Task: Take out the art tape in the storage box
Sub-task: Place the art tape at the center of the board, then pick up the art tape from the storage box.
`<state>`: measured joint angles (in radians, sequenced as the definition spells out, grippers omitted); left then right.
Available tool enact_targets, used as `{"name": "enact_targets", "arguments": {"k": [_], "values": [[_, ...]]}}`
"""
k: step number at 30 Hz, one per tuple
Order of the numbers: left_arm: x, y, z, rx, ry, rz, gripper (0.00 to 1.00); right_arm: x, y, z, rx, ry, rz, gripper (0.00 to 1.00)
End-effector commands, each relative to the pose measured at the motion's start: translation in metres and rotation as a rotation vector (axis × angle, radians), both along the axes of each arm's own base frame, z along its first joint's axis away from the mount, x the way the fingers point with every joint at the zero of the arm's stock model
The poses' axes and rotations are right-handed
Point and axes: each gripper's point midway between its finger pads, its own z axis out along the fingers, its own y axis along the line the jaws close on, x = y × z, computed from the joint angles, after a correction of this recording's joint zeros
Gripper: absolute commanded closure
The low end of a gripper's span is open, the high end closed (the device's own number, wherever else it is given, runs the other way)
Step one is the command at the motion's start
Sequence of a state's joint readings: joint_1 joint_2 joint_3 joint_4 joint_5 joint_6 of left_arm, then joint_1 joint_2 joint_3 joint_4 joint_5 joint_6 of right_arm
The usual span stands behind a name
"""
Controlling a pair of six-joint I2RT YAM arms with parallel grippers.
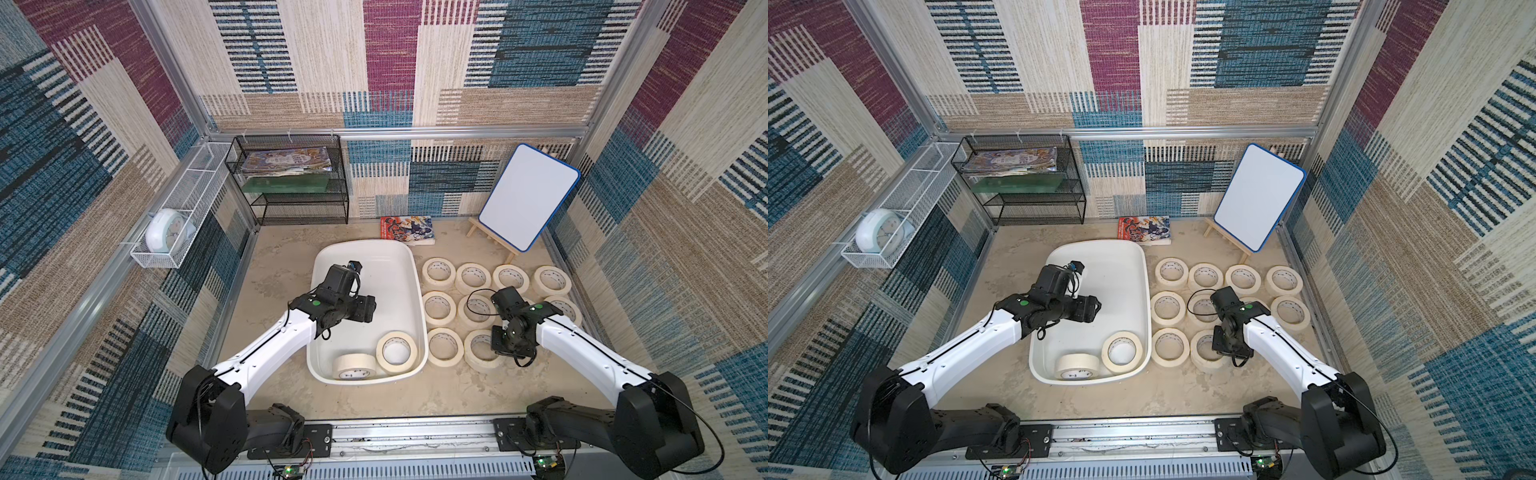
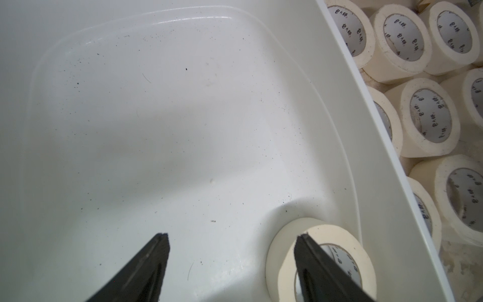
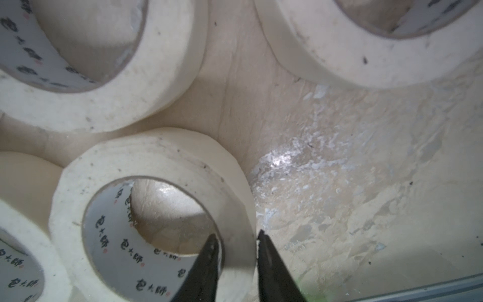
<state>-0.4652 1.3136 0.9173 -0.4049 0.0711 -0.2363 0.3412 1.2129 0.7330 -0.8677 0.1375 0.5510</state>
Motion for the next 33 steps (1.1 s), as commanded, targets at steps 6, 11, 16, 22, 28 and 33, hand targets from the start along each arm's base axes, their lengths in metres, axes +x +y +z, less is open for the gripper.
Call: {"name": "enact_targets", "arguments": {"k": [6, 11, 16, 22, 28, 33], "values": [[-0.003, -0.006, 0.001, -0.012, 0.009, -0.045, 0.19, 0.015, 0.001, 0.020, 0.003, -0.084, 0.007, 0.51], [-0.022, -0.019, -0.010, -0.010, 0.107, -0.185, 0.20, 0.051, 0.026, 0.058, 0.087, -0.195, 0.114, 0.51], [-0.047, -0.032, -0.038, 0.010, 0.251, -0.292, 0.20, 0.083, 0.051, 0.081, 0.116, -0.244, 0.218, 0.45], [-0.073, -0.044, -0.063, 0.110, 0.331, -0.406, 0.20, 0.111, 0.078, 0.110, 0.120, -0.318, 0.318, 0.27], [-0.076, -0.047, -0.082, 0.181, 0.367, -0.432, 0.20, 0.125, 0.098, 0.123, 0.144, -0.363, 0.372, 0.12], [-0.067, -0.051, -0.093, 0.209, 0.378, -0.426, 0.23, 0.126, 0.112, 0.121, 0.195, -0.372, 0.399, 0.00]]}}
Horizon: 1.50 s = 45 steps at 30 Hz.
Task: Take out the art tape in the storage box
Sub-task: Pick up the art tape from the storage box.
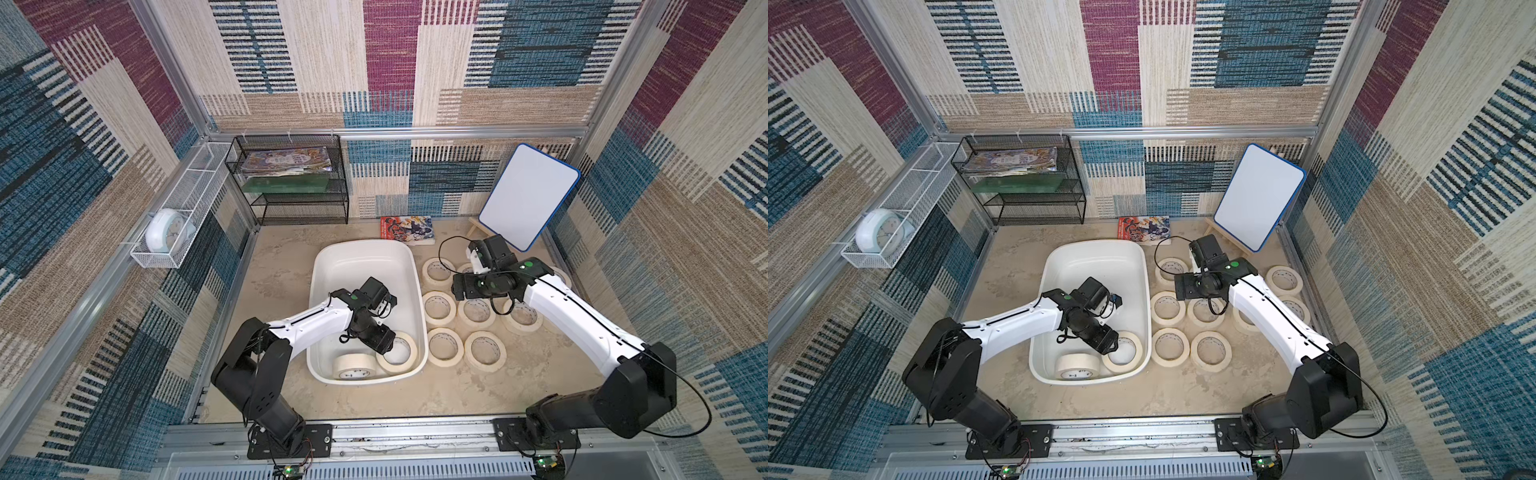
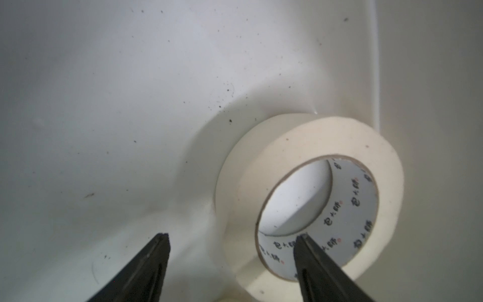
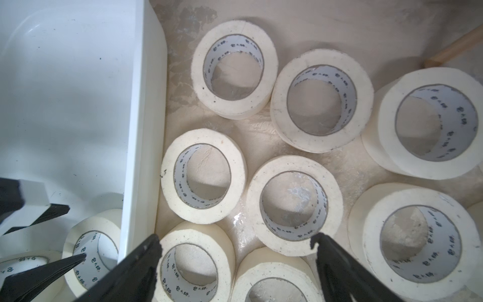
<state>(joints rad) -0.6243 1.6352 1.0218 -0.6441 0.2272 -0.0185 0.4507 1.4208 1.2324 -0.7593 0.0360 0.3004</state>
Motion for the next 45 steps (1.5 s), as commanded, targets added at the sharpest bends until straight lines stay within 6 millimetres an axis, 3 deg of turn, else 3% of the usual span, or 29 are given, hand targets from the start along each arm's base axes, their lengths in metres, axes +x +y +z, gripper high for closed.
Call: {"name": "enact_targets", "arguments": {"k": [1, 6, 11, 13, 17, 23, 29, 39, 41, 43, 45], "values": [[0.008, -0.002, -0.003, 0.021, -0.018, -0.009, 0.24, 0.003, 0.010, 0.002, 0.044, -0.017, 0.027, 0.01], [0.019, -0.008, -0.004, 0.019, -0.031, 0.014, 0.44, 0.001, 0.016, -0.001, 0.064, -0.004, 0.040, 0.00], [0.030, -0.008, 0.011, 0.034, -0.074, 0.020, 0.83, -0.002, 0.029, 0.004, 0.089, -0.022, 0.068, 0.00], [0.037, -0.006, 0.021, 0.050, -0.106, 0.016, 0.93, -0.002, 0.040, 0.007, 0.130, -0.030, 0.088, 0.00], [0.054, -0.001, 0.048, 0.082, -0.186, 0.025, 0.95, -0.006, 0.070, 0.013, 0.182, -0.035, 0.147, 0.04], [0.076, -0.003, 0.088, 0.058, -0.288, 0.070, 0.99, -0.023, 0.109, 0.003, 0.247, 0.012, 0.220, 0.12], [0.084, -0.012, 0.107, 0.000, -0.312, 0.104, 1.00, -0.032, 0.133, -0.005, 0.284, 0.041, 0.264, 0.25], [0.077, -0.024, 0.127, -0.124, -0.329, 0.119, 1.00, -0.016, 0.157, -0.016, 0.294, 0.045, 0.298, 0.40], [0.076, -0.024, 0.128, -0.140, -0.335, 0.124, 1.00, -0.014, 0.157, -0.015, 0.290, 0.038, 0.290, 0.54], [0.075, -0.022, 0.125, -0.133, -0.335, 0.131, 1.00, -0.012, 0.154, -0.011, 0.283, 0.020, 0.277, 0.81], [0.075, -0.020, 0.124, -0.130, -0.339, 0.138, 0.99, -0.010, 0.151, -0.010, 0.269, 0.011, 0.269, 0.99]]}}
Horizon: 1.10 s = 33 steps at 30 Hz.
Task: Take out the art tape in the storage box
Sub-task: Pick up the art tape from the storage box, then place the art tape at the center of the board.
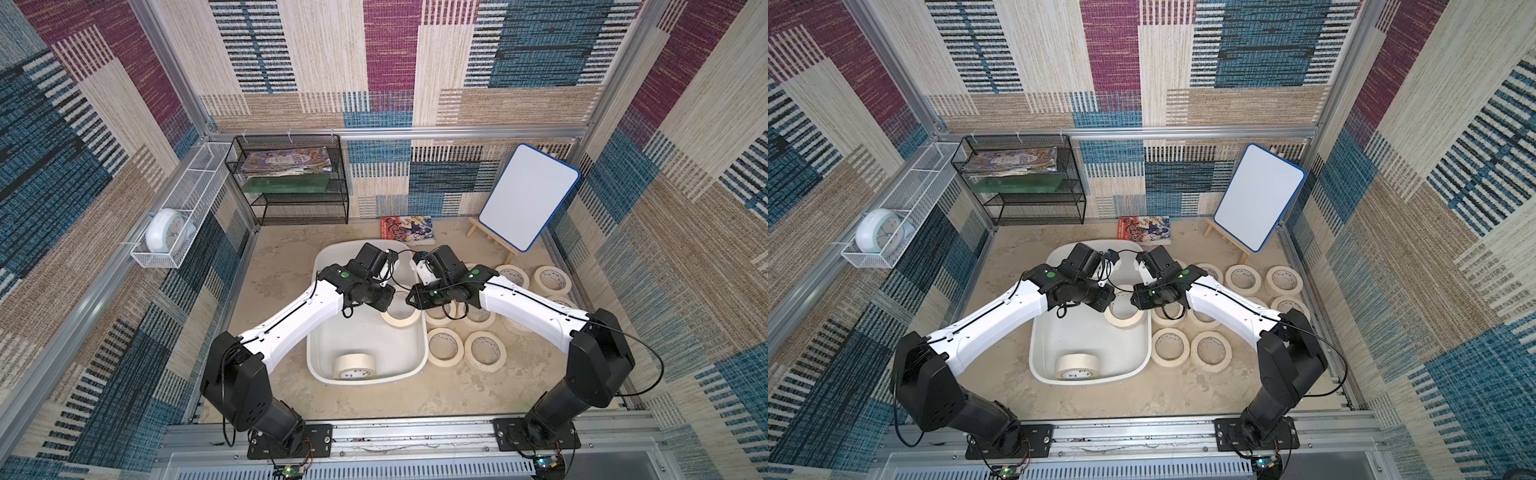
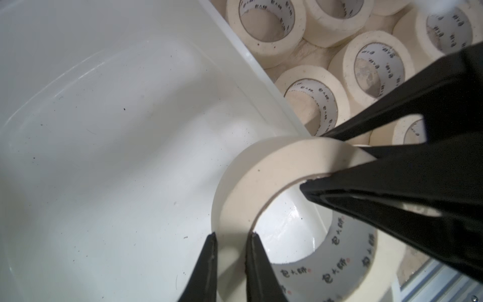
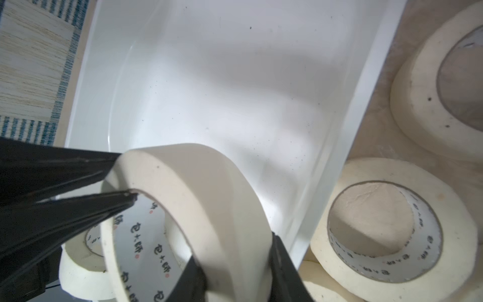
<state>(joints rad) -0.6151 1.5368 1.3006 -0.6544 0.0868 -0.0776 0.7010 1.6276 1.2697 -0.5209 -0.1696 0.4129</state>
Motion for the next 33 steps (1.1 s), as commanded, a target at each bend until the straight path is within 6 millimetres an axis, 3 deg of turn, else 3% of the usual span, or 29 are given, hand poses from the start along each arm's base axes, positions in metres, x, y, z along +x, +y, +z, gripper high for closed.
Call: {"name": "enact_targets", "arguments": {"k": [1, 5, 9, 12, 15, 20, 25, 33], "values": [[-0.002, 0.001, -0.003, -0.011, 0.015, 0.014, 0.98, 0.011, 0.005, 0.018, 0.040, -0.063, -0.010, 1.00], [0.000, 0.001, -0.004, -0.015, 0.009, 0.024, 0.85, 0.012, 0.003, 0.012, 0.021, -0.056, -0.013, 1.00], [0.002, 0.008, 0.001, -0.005, -0.026, 0.052, 0.61, 0.016, -0.001, 0.009, -0.022, -0.062, -0.023, 1.00], [0.005, 0.019, 0.010, 0.005, -0.083, 0.098, 0.43, 0.022, -0.019, 0.009, -0.092, -0.075, -0.052, 1.00], [0.008, 0.030, 0.018, 0.005, -0.141, 0.138, 0.33, 0.022, -0.050, 0.011, -0.116, -0.071, -0.117, 1.00], [0.012, 0.037, 0.024, -0.033, -0.187, 0.162, 0.24, 0.004, -0.121, 0.015, -0.181, -0.077, -0.325, 1.00], [0.022, 0.029, 0.022, -0.062, -0.187, 0.141, 0.20, -0.040, -0.188, 0.013, -0.308, 0.004, -0.494, 1.00], [0.048, 0.003, 0.013, -0.145, -0.159, 0.078, 0.20, -0.116, -0.271, -0.004, -0.526, 0.260, -0.736, 1.00]]}}
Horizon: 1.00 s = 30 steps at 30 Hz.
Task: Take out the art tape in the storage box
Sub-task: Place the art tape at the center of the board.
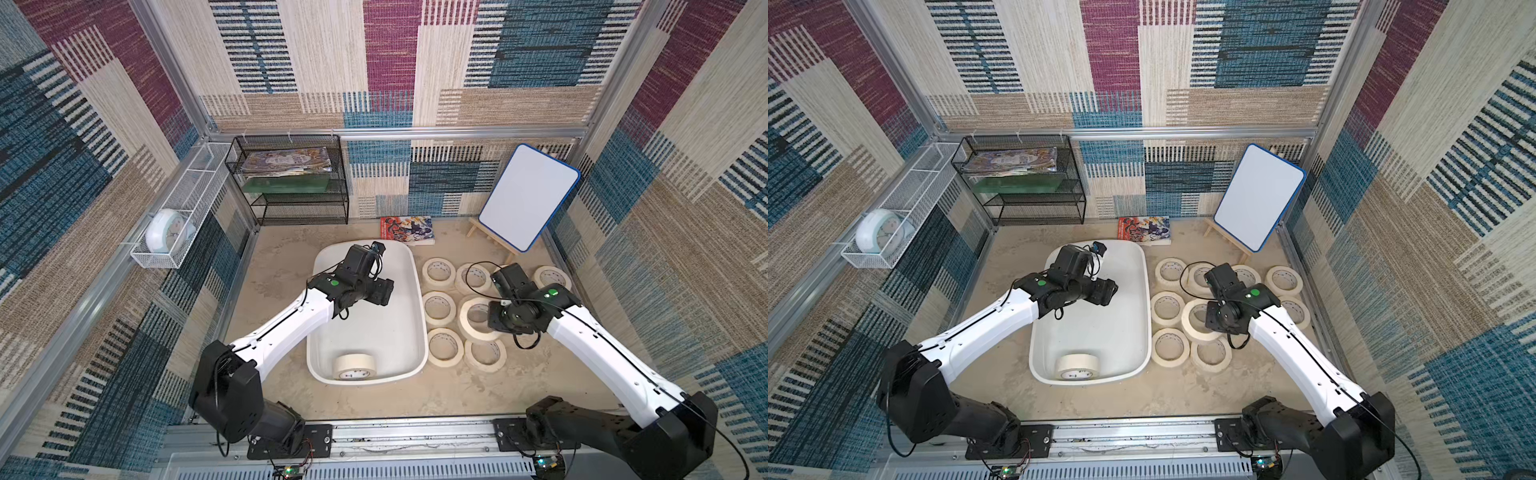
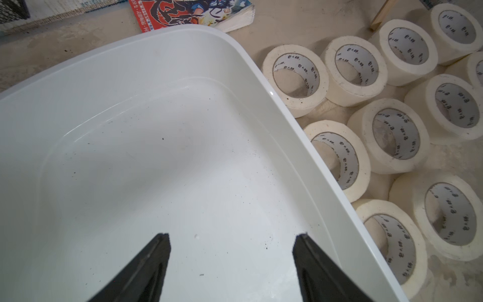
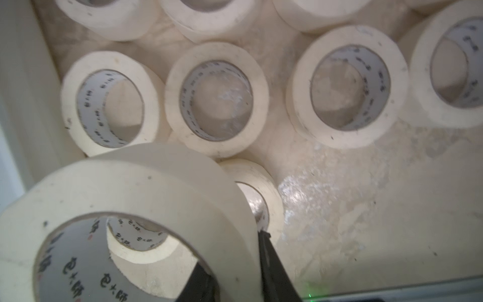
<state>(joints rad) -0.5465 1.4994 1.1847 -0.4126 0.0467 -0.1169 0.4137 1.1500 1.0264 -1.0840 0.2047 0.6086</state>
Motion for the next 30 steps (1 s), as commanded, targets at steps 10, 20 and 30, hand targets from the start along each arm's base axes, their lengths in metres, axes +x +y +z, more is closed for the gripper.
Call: {"name": "enact_targets", "arguments": {"k": [10, 20, 30], "values": [[0.034, -0.027, -0.006, -0.172, 0.032, -0.090, 0.21, -0.074, -0.081, -0.042, -0.058, 0.401, -0.305, 1.00], [0.031, -0.018, -0.009, -0.213, 0.031, -0.082, 0.20, -0.048, -0.137, -0.063, -0.075, 0.570, -0.400, 1.00], [0.033, -0.005, -0.020, -0.234, 0.055, -0.057, 0.20, -0.051, -0.141, -0.097, -0.022, 0.671, -0.416, 1.00]]}}
